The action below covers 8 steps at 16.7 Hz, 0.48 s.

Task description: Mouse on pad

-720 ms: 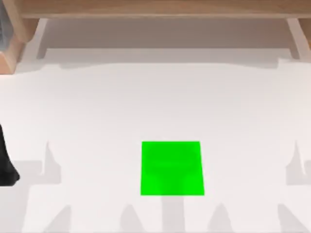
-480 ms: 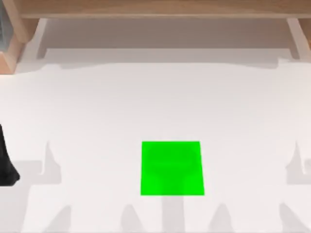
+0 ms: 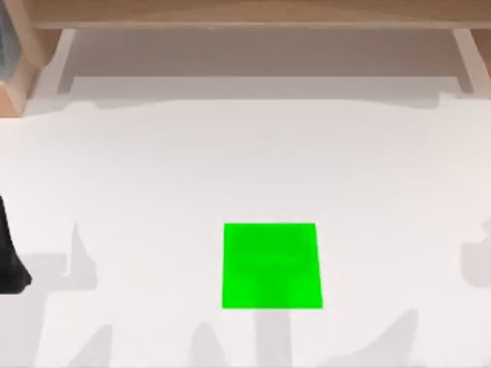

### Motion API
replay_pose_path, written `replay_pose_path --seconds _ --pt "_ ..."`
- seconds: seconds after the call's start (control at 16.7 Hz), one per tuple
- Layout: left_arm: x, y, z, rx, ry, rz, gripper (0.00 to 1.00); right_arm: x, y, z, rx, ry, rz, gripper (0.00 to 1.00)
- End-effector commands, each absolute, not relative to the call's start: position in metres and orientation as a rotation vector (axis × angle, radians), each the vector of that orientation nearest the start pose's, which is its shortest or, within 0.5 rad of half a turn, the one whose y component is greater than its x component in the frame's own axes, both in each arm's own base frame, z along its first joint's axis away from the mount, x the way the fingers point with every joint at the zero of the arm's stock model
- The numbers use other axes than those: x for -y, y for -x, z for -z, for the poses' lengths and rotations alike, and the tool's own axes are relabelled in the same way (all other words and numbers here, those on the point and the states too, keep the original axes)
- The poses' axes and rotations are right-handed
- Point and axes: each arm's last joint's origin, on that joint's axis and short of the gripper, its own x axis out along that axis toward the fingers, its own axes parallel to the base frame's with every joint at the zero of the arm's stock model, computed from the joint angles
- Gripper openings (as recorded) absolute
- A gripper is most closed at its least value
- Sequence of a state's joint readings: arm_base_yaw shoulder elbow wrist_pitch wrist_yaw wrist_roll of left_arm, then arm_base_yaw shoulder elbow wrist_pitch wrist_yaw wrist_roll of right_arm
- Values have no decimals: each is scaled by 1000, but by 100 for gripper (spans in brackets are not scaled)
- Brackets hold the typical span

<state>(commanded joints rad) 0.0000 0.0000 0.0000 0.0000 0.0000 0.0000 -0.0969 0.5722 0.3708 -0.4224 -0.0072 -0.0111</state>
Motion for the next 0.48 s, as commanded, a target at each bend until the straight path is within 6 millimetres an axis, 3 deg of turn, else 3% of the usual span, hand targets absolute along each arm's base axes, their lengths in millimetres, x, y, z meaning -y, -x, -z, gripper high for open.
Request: replay_pose_path --seconds 0.24,0.48 --pt "1 -106 -160 0 0 0 100 27 -168 -198 -1035 -72 130 100" --pt "1 -106 -160 0 0 0 100 42 -200 -197 -1340 -129 162 100"
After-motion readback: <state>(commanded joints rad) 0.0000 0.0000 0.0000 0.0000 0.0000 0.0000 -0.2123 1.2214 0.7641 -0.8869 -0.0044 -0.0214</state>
